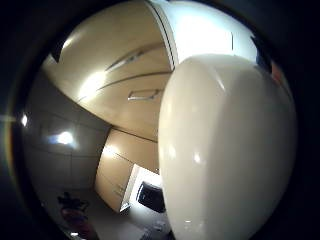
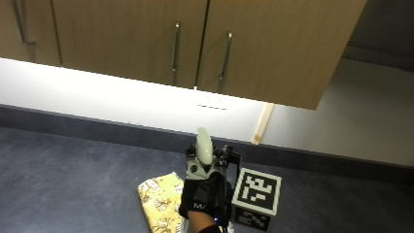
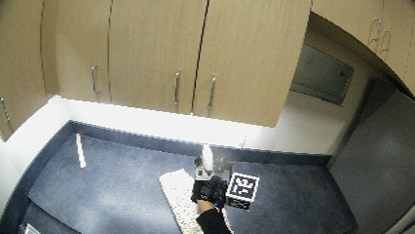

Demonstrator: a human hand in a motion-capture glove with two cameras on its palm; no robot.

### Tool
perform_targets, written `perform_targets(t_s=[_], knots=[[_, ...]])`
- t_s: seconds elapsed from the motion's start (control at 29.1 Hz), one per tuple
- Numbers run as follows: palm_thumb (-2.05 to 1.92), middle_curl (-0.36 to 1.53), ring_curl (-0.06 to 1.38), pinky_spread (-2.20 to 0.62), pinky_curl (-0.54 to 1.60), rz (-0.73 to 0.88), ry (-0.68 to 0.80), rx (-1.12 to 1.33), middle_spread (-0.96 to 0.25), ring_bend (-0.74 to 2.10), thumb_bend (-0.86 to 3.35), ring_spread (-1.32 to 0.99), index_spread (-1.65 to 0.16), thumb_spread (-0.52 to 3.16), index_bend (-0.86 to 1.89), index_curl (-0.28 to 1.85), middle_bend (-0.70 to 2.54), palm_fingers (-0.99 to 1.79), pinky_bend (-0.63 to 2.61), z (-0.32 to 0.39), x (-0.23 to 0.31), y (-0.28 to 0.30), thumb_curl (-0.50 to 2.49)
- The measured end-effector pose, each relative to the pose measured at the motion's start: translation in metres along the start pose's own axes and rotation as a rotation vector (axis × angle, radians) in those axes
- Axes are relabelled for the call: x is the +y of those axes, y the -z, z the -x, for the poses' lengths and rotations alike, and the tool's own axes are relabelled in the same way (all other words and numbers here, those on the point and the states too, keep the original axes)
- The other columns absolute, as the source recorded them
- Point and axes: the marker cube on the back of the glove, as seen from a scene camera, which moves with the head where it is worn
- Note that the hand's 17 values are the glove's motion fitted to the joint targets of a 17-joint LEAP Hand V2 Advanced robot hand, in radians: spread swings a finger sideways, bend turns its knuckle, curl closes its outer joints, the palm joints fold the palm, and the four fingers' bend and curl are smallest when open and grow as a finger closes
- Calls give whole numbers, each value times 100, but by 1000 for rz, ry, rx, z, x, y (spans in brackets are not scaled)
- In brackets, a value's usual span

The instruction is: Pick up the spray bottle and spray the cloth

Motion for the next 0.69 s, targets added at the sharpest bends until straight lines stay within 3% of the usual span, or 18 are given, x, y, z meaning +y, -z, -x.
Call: perform_targets(t_s=[0.69], knots=[[108, 63, 57, -6, 58, 19, 44, -71, -6, 33, -1, -7, -16, 121, 17, 61, 30, 107, 28, -24, 11, -42, 54]])
